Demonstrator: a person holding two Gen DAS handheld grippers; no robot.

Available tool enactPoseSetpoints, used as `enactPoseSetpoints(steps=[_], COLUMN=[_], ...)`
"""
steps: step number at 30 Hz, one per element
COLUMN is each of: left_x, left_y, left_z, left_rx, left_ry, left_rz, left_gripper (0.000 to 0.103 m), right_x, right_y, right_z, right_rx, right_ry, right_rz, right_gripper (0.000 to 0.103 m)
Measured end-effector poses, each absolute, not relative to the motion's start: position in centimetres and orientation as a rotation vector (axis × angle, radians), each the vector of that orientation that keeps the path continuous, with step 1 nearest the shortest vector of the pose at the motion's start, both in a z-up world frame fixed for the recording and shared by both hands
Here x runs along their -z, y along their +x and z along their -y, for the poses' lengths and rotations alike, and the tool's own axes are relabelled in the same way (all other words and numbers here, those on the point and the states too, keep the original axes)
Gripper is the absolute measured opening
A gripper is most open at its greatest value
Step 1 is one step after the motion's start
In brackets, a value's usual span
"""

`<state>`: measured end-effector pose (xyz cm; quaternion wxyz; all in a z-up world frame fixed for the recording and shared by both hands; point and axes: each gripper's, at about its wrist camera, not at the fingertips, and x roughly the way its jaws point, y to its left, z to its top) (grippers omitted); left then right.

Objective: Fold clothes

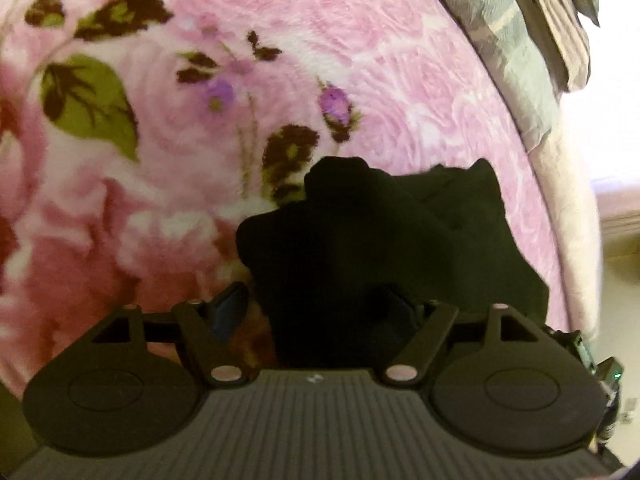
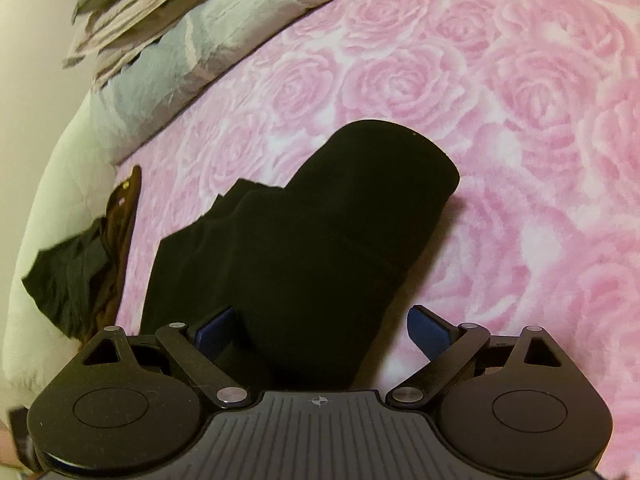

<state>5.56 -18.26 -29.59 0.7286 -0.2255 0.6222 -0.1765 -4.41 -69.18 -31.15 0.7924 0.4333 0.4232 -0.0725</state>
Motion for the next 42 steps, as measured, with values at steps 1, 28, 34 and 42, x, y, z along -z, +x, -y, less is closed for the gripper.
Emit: enactPoseSetpoints(steps=[1, 28, 34, 42], left_x=[29.7, 21.3, 23.8, 27.4], left_y=[5.7, 6.9, 4.4, 1.2], left_z=[18.3, 59.3, 58.8, 55.4], left_rx=[0.407, 1.286, 1.262, 1.208], left_ry=[-0.499, 0.272, 0.196, -0.009], left_rz=[-1.365, -1.223, -1.322, -1.506], left_gripper=[0.057, 0.015, 0.036, 0.039], right_x=[31.4, 21.8, 25.8, 25.6], right_y=[-4.3, -30.5, -35.3, -35.8], right_z=[69.3, 80.8, 81.7, 78.7], right_rx=[0.154, 0.864, 0.983, 0.903], right_ry=[0.954, 1.266, 1.319, 1.401], right_rz=[-0.890, -0.395, -0.508, -0.541], right_gripper=[0.095, 0.036, 0.078, 0.082])
